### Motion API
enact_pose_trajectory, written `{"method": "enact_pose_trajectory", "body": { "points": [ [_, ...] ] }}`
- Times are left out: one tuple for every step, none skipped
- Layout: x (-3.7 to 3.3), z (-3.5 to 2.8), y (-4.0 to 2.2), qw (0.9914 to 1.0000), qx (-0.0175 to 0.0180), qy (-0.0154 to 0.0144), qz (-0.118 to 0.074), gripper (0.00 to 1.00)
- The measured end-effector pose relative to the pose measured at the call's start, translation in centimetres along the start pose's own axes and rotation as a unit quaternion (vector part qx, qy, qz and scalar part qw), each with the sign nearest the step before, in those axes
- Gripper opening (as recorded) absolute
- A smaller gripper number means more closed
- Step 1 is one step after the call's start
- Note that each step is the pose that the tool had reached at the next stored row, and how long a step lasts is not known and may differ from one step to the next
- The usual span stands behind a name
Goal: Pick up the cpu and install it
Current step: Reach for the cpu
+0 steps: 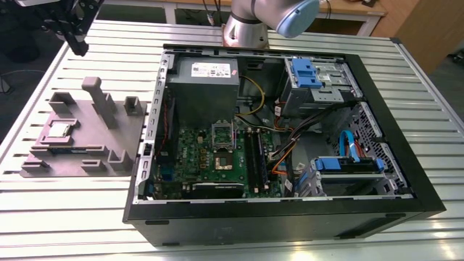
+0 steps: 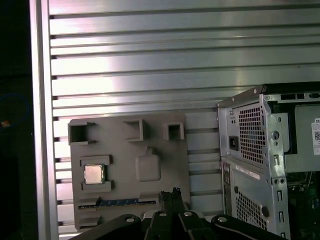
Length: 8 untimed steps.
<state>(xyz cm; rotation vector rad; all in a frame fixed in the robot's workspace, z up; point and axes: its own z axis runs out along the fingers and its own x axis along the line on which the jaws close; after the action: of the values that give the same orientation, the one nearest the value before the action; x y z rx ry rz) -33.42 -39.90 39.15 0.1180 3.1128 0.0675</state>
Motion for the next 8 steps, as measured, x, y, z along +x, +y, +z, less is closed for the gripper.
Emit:
{"method": "enact_pose_trajectory", "body": {
  "points": [
    [0.02,0.0,0.0,1.0,0.0,0.0,0.0,0.1],
    [0.04,0.0,0.0,1.0,0.0,0.0,0.0,0.1],
    [0.06,0.0,0.0,1.0,0.0,0.0,0.0,0.1],
    [0.08,0.0,-0.01,1.0,0.0,0.0,0.0,0.1],
    [0.11,0.0,-0.01,1.0,0.0,0.0,0.0,0.1],
    [0.13,0.0,-0.01,1.0,0.0,0.0,0.0,0.1],
    [0.15,0.0,-0.01,1.0,0.0,0.0,0.0,0.1],
    [0.17,0.0,-0.01,1.0,0.0,0.0,0.0,0.1]
  ]
}}
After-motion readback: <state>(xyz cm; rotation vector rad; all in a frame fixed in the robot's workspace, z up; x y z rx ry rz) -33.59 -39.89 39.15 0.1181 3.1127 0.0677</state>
